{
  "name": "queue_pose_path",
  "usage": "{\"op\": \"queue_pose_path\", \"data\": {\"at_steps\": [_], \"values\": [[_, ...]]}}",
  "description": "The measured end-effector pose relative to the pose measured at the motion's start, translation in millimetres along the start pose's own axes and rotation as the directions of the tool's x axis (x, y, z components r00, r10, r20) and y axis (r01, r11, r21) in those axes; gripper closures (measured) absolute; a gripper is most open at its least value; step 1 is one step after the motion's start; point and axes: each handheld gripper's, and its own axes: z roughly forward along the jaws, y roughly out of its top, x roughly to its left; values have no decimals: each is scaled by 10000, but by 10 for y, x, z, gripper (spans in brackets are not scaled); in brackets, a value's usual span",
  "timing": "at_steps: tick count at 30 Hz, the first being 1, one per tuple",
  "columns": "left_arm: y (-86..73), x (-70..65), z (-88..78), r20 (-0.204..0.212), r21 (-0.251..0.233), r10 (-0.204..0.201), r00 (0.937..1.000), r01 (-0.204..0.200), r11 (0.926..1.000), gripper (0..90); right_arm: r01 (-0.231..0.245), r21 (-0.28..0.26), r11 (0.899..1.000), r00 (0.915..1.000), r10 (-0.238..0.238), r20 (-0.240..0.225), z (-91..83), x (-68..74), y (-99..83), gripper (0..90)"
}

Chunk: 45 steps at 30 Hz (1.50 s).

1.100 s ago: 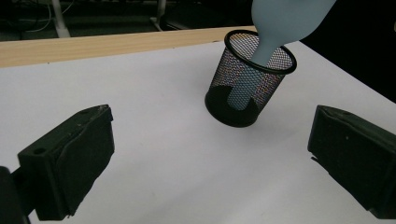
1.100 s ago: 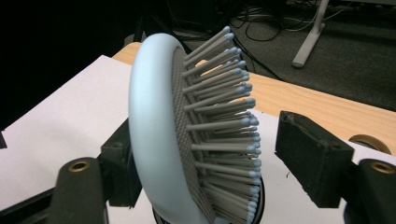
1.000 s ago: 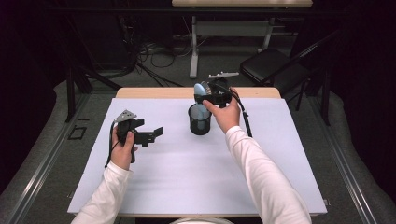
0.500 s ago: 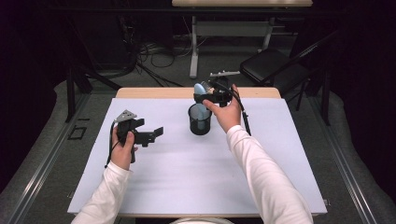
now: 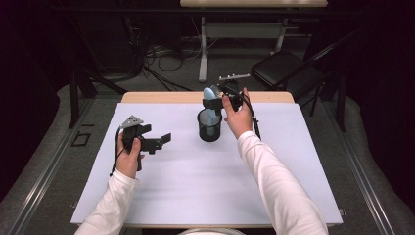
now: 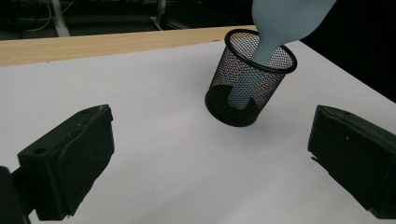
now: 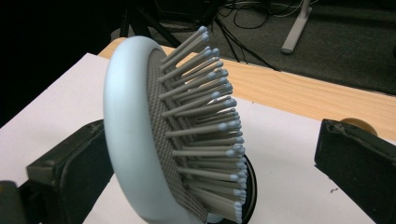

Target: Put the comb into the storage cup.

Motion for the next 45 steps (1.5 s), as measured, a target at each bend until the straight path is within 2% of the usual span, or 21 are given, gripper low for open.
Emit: {"op": "queue_pose_path", "data": {"at_steps": [23, 37, 45], "values": [[1, -1, 2, 17, 21, 38, 10000, -38, 10000, 7, 148, 34, 9999, 9998, -147, -93, -10, -2, 4, 0], [5, 11, 9, 58, -32, -75, 10000, 75, 10000, 7, 217, 81, 9997, 9997, -216, -77, -6, 3, 3, 0], [32, 2, 16, 203, -20, -106, 9997, 107, 9999, 7, 240, -102, 9997, 9997, -240, -72, -77, 5, 86, 0]]}}
